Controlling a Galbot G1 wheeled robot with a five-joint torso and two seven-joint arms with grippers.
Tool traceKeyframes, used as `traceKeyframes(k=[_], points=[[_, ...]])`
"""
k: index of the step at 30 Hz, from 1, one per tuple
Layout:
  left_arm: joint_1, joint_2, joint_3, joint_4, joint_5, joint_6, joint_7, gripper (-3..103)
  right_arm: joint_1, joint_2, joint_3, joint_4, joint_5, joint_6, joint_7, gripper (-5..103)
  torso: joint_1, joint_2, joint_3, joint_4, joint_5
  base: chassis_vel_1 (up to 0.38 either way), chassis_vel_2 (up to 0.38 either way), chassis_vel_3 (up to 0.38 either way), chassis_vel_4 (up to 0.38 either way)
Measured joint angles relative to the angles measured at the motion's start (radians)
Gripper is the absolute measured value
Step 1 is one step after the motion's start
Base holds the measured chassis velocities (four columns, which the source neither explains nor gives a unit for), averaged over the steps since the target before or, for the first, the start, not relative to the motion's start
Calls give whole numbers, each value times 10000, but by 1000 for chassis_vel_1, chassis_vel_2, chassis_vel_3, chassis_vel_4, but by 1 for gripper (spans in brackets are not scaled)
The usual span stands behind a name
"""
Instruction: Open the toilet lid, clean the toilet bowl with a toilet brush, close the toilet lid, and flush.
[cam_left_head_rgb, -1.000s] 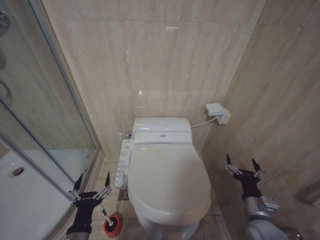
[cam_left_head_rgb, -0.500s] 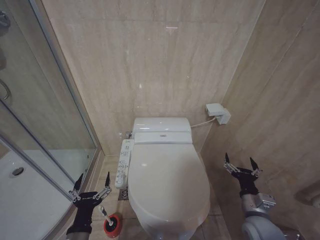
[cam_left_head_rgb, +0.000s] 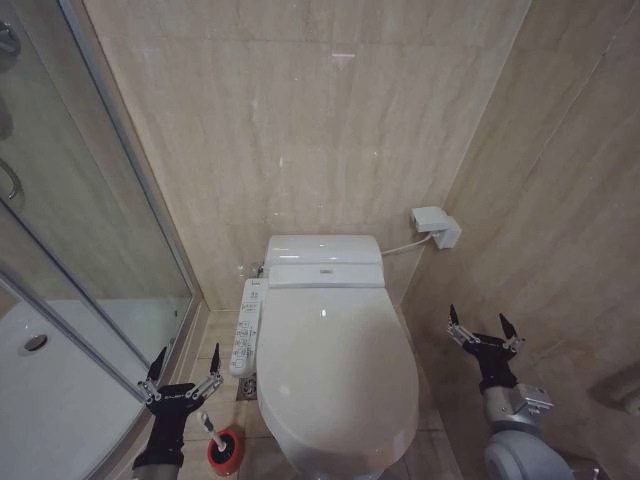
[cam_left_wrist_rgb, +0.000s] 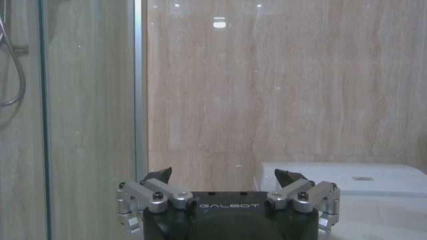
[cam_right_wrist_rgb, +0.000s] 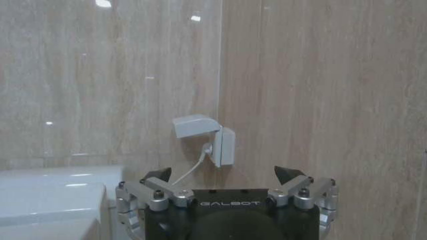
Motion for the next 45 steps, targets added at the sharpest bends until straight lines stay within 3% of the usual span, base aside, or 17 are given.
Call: traceKeyframes(k=[41, 43, 45], points=[[0, 0, 0, 0, 0, 0, 0, 100, -7, -3, 0, 7, -1, 4, 5, 100, 0, 0, 0, 0, 0, 0, 0, 0, 0], [-79, 0, 0, 16, -26, 70, 6, 100, -7, -4, 1, 6, -2, 5, 5, 100, 0, 0, 0, 1, 1, 0, 0, 0, 0], [-578, 9, -39, 244, -242, 580, 63, 100, -7, -4, 0, 6, -2, 5, 4, 100, -1, 1, 0, 2, 0, 0, 0, 0, 0]])
